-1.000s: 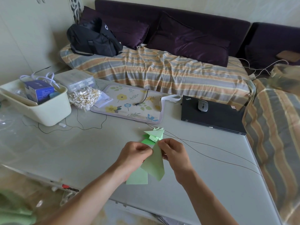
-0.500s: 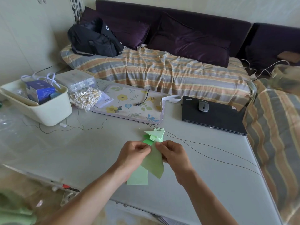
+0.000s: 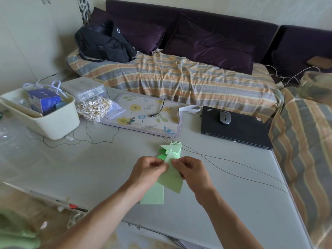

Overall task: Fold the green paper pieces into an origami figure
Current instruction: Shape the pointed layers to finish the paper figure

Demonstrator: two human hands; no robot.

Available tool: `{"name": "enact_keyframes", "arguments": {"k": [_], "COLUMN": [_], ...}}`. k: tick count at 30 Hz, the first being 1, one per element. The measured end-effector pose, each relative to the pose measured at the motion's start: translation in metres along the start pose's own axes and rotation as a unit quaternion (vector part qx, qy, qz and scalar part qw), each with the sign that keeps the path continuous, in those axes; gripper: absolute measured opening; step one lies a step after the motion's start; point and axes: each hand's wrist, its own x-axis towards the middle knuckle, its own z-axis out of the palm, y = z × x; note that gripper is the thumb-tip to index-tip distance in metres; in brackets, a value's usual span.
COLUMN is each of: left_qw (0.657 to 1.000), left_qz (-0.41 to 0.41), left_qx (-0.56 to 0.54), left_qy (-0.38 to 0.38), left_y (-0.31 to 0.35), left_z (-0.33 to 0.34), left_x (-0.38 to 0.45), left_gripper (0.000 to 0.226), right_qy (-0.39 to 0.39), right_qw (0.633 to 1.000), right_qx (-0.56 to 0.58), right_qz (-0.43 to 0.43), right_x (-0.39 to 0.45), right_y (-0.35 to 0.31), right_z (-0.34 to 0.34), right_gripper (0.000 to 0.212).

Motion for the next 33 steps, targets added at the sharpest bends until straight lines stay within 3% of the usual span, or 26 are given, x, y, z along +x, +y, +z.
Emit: {"name": "enact_keyframes", "arguments": {"k": [4, 15, 25, 30, 33], "left_qw": [0.999, 0.994, 0.995, 0.995, 0.992], "left_qz": [-0.009, -0.052, -0.052, -0.087, -0.121], "left_qx": [-0.033, -0.064, -0.060, -0.028, 0.012], "left_qy": [0.028, 0.066, 0.054, 0.037, -0.026], "left_y": [-0.0001, -0.0013, -0.0012, -0.0017, 0.0001], "left_z": [-0.0036, -0.0065, -0.0076, -0.0063, -0.0059], "left_x": [0.0029, 0.0078, 0.0081, 0.0078, 0.0034], "left_gripper": [0.015, 0.013, 0.013, 0.012, 0.006], "right_qy": [-0.032, -0.027, -0.021, 0.033, 0.073], "right_qw": [0.999, 0.999, 0.991, 0.995, 0.994], "right_qx": [0.020, -0.006, -0.133, -0.087, -0.070], "right_qz": [0.021, 0.027, 0.017, 0.029, 0.033], "right_x": [0.0000, 0.0019, 0.0002, 0.0014, 0.0012], "right_y": [0.0017, 0.0036, 0.0056, 0.0045, 0.0043], "right_z": [0.0008, 0.0005, -0.0028, -0.0031, -0.0053], "right_gripper": [0.029, 0.016, 0.016, 0.015, 0.015]}}
